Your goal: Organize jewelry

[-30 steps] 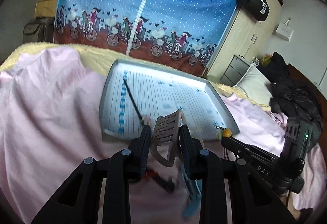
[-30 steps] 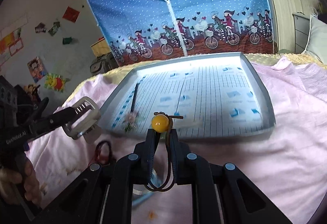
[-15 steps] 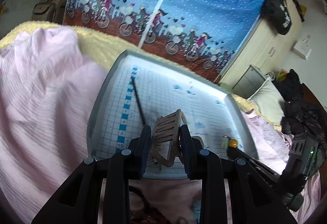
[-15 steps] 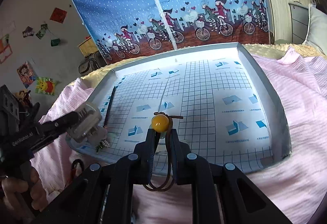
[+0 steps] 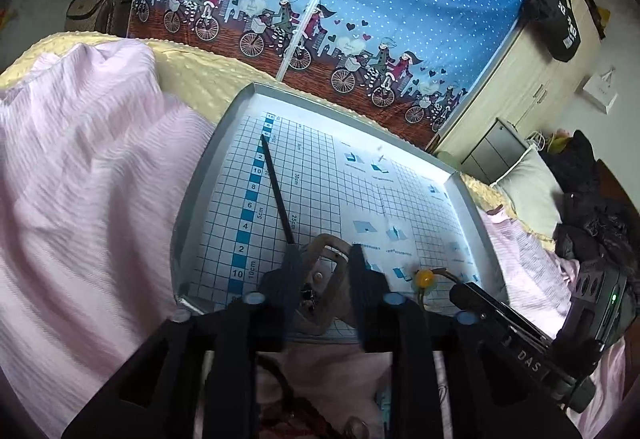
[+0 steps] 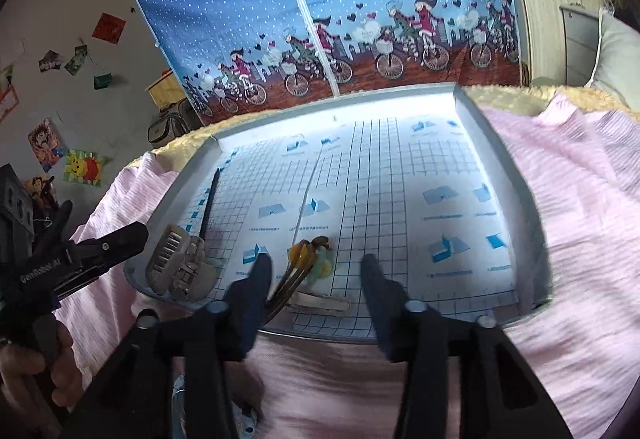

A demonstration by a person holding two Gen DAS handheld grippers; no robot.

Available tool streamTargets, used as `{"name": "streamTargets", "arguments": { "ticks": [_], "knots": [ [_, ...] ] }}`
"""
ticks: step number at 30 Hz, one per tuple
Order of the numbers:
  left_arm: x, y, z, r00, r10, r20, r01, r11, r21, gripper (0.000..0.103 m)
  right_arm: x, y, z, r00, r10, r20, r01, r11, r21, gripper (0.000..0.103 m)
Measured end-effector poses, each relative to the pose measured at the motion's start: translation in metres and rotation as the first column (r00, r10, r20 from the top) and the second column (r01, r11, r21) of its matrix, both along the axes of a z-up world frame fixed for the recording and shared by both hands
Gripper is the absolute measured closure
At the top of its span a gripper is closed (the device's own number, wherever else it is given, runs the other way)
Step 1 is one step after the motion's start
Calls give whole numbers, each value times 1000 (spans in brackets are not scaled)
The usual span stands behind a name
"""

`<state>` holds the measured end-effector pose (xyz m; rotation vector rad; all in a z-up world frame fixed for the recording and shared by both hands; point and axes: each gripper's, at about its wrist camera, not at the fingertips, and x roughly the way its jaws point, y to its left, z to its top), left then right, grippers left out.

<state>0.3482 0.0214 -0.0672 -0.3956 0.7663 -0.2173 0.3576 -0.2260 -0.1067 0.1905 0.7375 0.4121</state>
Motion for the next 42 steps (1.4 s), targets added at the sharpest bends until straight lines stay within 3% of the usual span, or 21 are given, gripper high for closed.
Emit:
{"name": "streamTargets", "arguments": {
  "ticks": [1, 4, 6, 9, 12, 14, 17, 24, 30, 33, 42],
  "knots": [
    [-3, 2, 4, 1000, 8, 1, -8, 1000, -4, 56, -3, 0, 4, 1000, -3, 13, 3, 1000, -5, 49],
    [-16, 6, 19, 999, 40, 35, -41, 999, 4, 30, -18, 1, 20, 997, -8, 77, 9, 1000, -23, 30],
    [-26, 7, 30, 997, 51, 65, -53, 998, 37, 17, -33, 2, 36, 991, -12, 135, 17, 999, -35, 17],
    [-55, 5, 55, 977, 96, 192, -123, 983, 137, 2, -57, 2, 57, 976, -25, 215, 34, 999, -35, 0],
    [-85, 1, 77, 941, 96, 325, -170, 963, 209, 2, -82, 5, 77, 956, -23, 292, 35, 999, -33, 0],
    [-102, -1, 90, 924, 81, 373, -181, 953, 242, 2, -95, 8, 87, 942, -17, 336, 36, 998, -51, 0],
    [-132, 2, 101, 906, 81, 415, -192, 953, 233, 2, -121, 12, 102, 912, -16, 409, 52, 996, -77, 0],
    [-192, 4, 109, 895, 73, 440, -192, 953, 233, 2, -189, 6, 116, 872, -59, 486, 82, 996, -25, 0],
    [-248, -4, 106, 876, 74, 477, -227, 935, 271, 2, -240, 2, 117, 854, -78, 514, 100, 995, -14, 0],
    [-271, -9, 104, 864, 62, 499, -239, 924, 298, 2, -261, 4, 115, 849, -66, 525, 102, 994, -41, 0],
    [-309, -18, 85, 870, 40, 491, -233, 912, 337, 2, -306, 5, 105, 855, -65, 514, 110, 992, -57, 0]
  ]
}}
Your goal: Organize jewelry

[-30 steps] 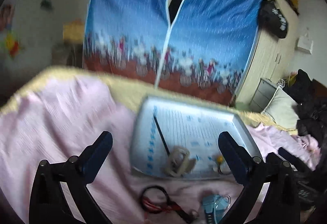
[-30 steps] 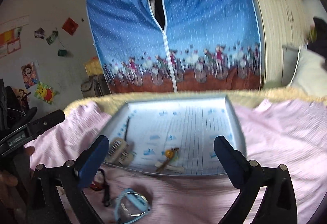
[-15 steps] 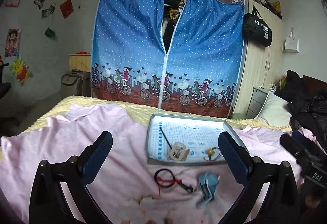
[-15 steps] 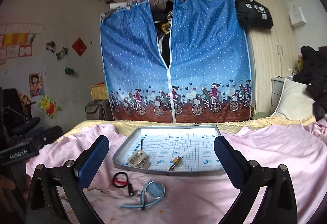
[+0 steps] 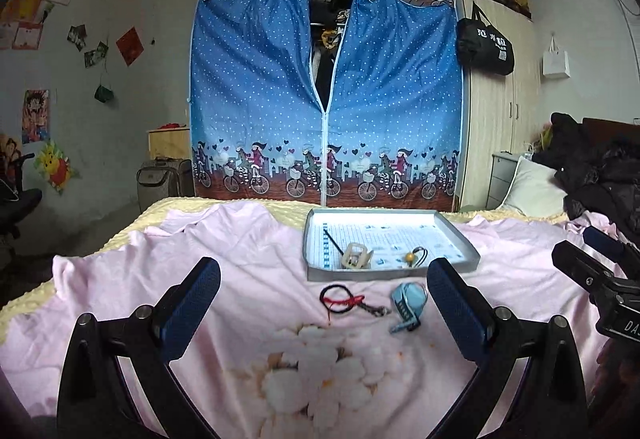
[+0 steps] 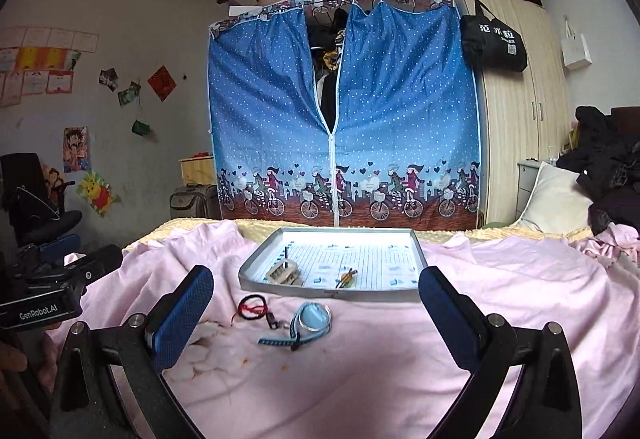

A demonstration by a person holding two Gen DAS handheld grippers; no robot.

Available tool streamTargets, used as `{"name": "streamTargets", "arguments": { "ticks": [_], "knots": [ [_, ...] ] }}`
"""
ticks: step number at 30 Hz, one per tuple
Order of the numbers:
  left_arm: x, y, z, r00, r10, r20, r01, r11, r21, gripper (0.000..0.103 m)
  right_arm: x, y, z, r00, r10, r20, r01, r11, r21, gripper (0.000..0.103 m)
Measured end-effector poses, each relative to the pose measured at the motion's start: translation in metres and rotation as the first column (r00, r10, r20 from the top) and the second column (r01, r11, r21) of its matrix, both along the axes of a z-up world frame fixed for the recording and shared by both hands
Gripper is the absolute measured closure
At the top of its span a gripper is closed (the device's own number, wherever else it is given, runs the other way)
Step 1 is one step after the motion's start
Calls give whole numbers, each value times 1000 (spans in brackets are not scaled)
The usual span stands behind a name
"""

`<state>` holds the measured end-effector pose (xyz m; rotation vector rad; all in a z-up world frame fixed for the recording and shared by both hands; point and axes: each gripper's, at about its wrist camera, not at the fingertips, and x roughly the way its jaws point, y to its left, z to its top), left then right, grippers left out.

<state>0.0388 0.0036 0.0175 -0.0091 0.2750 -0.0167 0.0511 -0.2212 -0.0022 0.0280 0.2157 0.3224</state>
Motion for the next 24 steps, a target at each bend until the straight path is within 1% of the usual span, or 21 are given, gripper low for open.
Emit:
{"name": "streamTargets", "arguments": {
  "ticks": [4, 10, 14, 24],
  "knots": [
    [-14, -2, -6, 1000, 7, -14, -7, 1000, -10, 2, -10, -2, -5, 1000, -12, -15, 12, 1000, 4, 0],
    [-22, -4, -7, 999, 18, -32, -18, 1000, -7, 2, -19, -5, -7, 999, -19, -32, 19, 1000, 21, 0],
    [-26, -4, -12, 998, 31, -48, -31, 1000, 1, 2, -18, -4, -11, 998, -24, -64, 25, 1000, 14, 0],
    [-19, 0, -18, 989, 76, -130, -77, 997, -3, 2, -9, -2, -21, 989, -55, -140, 53, 998, -18, 0]
  ]
}}
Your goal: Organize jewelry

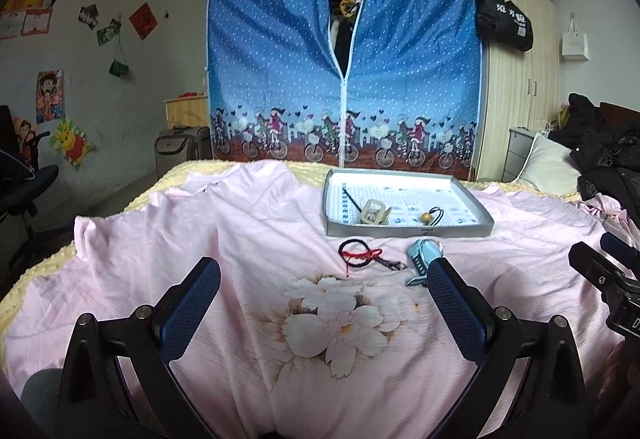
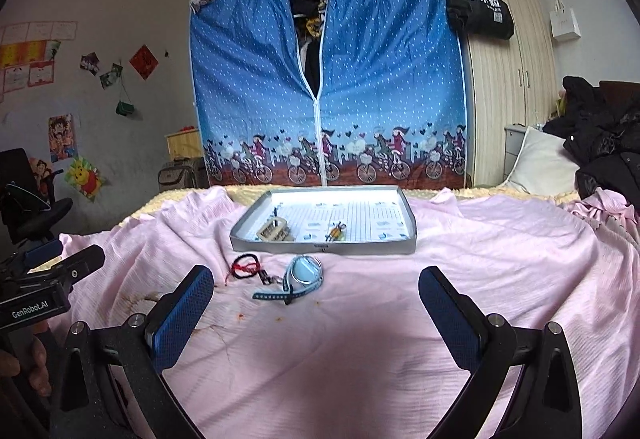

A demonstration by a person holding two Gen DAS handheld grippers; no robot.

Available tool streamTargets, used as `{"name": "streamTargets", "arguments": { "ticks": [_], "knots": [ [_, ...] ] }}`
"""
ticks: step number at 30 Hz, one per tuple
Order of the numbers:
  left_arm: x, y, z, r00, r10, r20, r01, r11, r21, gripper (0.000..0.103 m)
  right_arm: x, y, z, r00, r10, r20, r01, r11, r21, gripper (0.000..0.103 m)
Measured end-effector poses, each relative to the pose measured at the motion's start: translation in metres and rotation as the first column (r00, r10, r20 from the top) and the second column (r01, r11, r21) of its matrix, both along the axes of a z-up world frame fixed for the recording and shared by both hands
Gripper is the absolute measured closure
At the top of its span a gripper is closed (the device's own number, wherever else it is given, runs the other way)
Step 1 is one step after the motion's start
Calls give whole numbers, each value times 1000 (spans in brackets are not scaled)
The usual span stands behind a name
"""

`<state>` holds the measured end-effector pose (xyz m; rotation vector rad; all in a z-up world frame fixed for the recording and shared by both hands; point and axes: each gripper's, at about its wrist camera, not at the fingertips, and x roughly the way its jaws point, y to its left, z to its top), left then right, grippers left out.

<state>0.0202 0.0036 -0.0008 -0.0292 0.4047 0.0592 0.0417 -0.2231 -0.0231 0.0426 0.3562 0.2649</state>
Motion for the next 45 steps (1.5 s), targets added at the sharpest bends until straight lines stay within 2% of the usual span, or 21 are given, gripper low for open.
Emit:
{"name": "streamTargets", "arguments": {
  "ticks": [7, 10, 17, 21, 24, 25, 28, 30, 32, 37, 40, 42, 45],
  "knots": [
    [8, 5, -9, 996, 22, -86, -24, 1000, -19, 2, 14, -4, -11, 994, -37, -103, 38, 999, 1, 0],
    [19, 9, -13, 989, 3, -151, -10, 999, -41, 2, 20, -6, -14, 989, -41, -139, 42, 999, 5, 0],
    [56, 19, -23, 943, -38, -331, 11, 996, -84, 2, 41, -8, -25, 964, 20, -266, -8, 999, 45, 0],
    [85, 30, -26, 895, -92, -436, 35, 990, -136, 2, 57, -10, -33, 936, 79, -342, -50, 994, 92, 0],
    [104, 29, -28, 865, -96, -492, 63, 994, -84, 2, 70, -7, -36, 916, 101, -388, -73, 994, 85, 0],
    [111, 29, -30, 853, -107, -512, 73, 994, -87, 2, 76, -7, -37, 907, 116, -406, -86, 992, 91, 0],
    [136, 29, -38, 797, -152, -585, 108, 988, -110, 2, 96, -4, -45, 867, 186, -462, -142, 982, 127, 0],
    [152, 29, -43, 774, -153, -614, 109, 988, -108, 2, 111, -1, -52, 844, 196, -499, -165, 981, 106, 0],
    [168, 28, -49, 763, -150, -629, 101, 988, -113, 2, 121, 2, -56, 835, 195, -514, -181, 980, 77, 0],
    [201, 32, -59, 763, -160, -626, 69, 984, -167, 2, 152, 1, -67, 831, 191, -522, -193, 980, 51, 0],
    [211, 36, -63, 790, -195, -581, 89, 974, -206, 2, 167, -4, -72, 844, 174, -507, -170, 984, 54, 0],
    [214, 35, -63, 802, -211, -559, 117, 973, -199, 2, 176, -5, -72, 858, 165, -485, -164, 985, 45, 1],
    [218, 25, -63, 817, -227, -530, 183, 974, -135, 3, 192, -2, -73, 868, 186, -461, -185, 982, 47, 13]
  ]
}}
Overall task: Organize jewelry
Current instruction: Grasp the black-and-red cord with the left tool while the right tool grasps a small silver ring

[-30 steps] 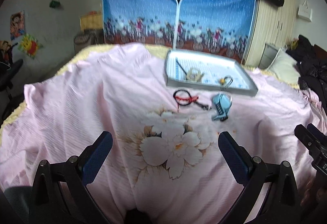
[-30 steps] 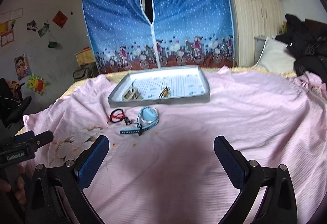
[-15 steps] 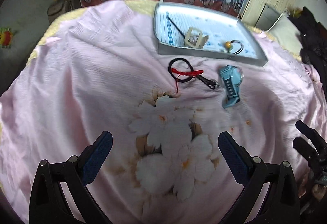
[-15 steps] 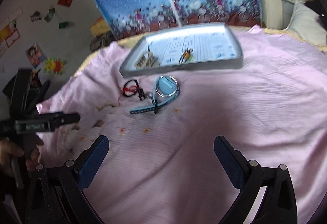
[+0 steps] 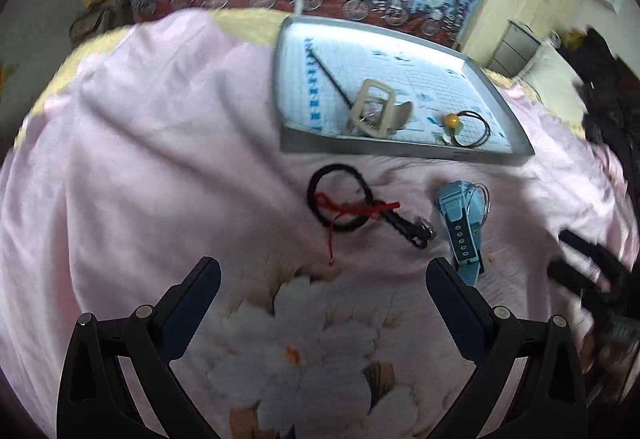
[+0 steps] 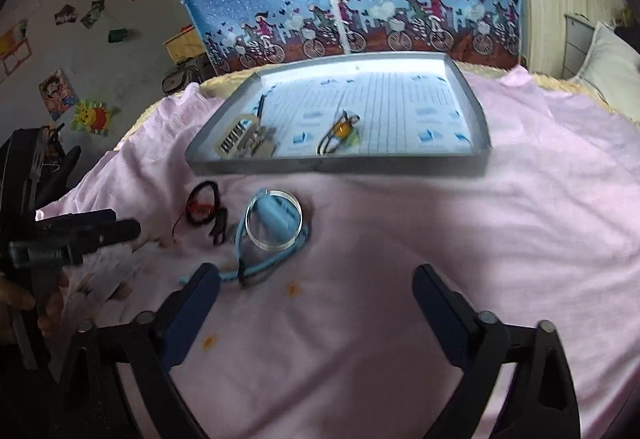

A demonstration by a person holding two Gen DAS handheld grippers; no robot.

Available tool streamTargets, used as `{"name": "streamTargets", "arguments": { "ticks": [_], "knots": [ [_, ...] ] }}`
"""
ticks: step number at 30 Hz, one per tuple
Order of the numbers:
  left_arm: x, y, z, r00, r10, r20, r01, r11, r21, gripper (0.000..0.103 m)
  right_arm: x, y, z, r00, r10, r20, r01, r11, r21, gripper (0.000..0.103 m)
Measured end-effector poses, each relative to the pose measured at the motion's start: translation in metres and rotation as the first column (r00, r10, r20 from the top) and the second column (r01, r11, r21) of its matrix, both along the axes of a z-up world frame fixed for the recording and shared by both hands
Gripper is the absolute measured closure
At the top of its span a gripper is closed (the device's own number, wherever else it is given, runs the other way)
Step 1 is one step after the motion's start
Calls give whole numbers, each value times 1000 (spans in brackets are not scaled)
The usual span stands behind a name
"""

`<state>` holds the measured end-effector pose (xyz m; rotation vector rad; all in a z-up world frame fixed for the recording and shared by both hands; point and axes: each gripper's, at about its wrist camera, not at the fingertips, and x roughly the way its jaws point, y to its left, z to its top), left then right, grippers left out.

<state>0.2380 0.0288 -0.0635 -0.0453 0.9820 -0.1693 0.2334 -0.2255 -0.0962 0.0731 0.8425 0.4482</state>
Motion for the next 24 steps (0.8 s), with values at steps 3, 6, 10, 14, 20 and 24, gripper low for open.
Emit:
{"name": "streamTargets", "arguments": {
  "ticks": [3, 6, 10, 14, 20, 24],
  "knots": [
    [3, -19, -3, 996, -73, 46, 69, 995, 74, 5, 14, 2, -6, 1000, 16, -7, -16, 1000, 18, 31],
    [5, -32, -8, 987, -135, 83, 128, 989, 80, 8, 27, 7, -13, 999, 41, -27, -40, 998, 46, 43],
    [12, -41, -15, 976, -186, 115, 178, 981, 83, 16, 40, 15, -19, 996, 80, -37, -78, 995, 67, 57],
    [28, -45, -26, 974, -205, 95, 196, 976, 96, 20, 48, 19, -25, 993, 108, -51, -103, 991, 80, 58],
    [50, -39, -39, 982, -186, 24, 185, 982, 38, 33, 60, 23, -30, 988, 137, -69, -128, 984, 120, 66],
    [53, -37, -42, 981, -193, -7, 193, 981, 19, 44, 63, 22, -33, 985, 150, -84, -135, 978, 158, 76]
  ]
}}
